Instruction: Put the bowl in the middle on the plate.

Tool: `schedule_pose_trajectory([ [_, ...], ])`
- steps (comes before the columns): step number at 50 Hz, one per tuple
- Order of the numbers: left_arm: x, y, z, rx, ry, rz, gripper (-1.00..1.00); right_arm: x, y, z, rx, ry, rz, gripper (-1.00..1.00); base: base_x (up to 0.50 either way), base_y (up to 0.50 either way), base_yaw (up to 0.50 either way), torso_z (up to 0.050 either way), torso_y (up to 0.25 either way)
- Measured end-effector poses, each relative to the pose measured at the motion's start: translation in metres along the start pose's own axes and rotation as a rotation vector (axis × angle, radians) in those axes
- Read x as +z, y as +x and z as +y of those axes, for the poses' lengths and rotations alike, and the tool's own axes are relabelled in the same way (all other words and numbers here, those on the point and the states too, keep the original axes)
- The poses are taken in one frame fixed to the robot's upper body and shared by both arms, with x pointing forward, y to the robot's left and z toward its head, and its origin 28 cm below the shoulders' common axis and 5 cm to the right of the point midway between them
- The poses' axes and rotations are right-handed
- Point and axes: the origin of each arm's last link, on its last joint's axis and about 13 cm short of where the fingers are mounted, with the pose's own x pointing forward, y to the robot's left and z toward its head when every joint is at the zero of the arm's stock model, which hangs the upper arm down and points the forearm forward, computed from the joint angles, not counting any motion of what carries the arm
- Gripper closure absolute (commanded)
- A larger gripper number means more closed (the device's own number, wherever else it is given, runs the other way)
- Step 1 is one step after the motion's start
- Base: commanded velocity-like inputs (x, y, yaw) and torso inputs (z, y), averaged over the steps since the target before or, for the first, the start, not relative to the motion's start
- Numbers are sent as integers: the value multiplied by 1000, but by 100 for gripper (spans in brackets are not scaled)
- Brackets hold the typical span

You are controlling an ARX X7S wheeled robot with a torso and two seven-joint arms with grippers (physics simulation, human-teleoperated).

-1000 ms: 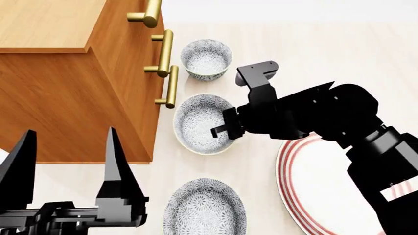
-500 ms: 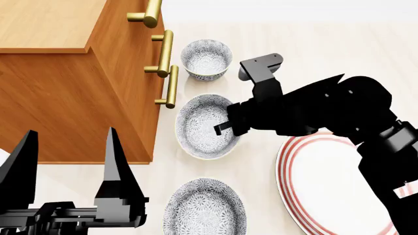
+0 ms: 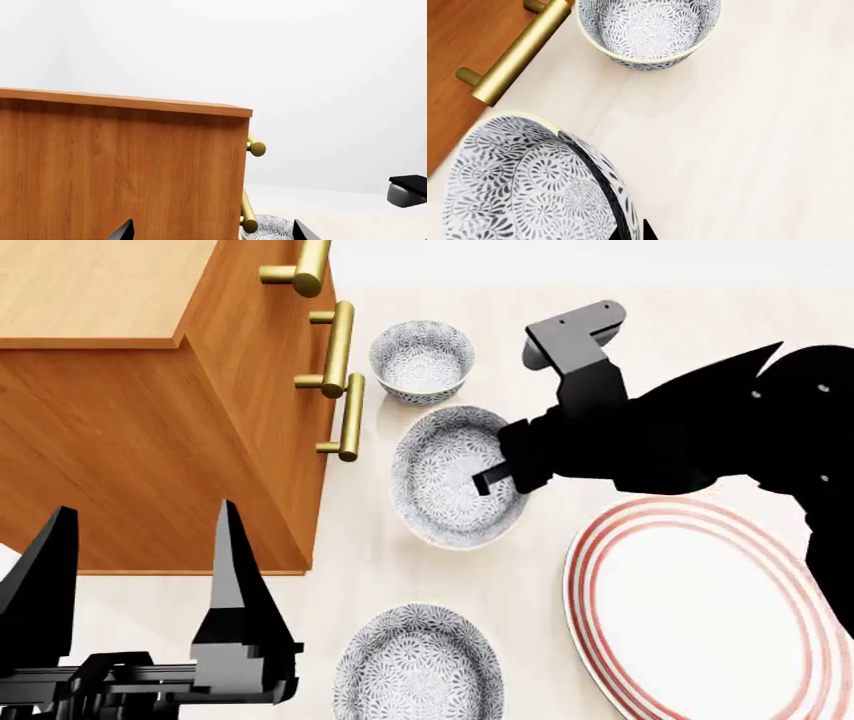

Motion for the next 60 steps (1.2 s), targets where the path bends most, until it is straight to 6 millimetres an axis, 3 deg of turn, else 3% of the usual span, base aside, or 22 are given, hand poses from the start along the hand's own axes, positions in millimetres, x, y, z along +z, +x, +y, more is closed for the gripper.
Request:
schedule_pose_trajectory([
  [14,-1,0,0,1,3,3,-100,5,-41,-12,-36,15,-36,100,0,0,0,0,0],
  [35,-2,0,-1,0,12,11,-100,-16,-112,-33,-120,132,-112,100,0,0,0,0,0],
  [60,-2,1,0,9,20,10,-100,-63,-146,-48,-166,253,-127,100,0,0,0,0,0],
])
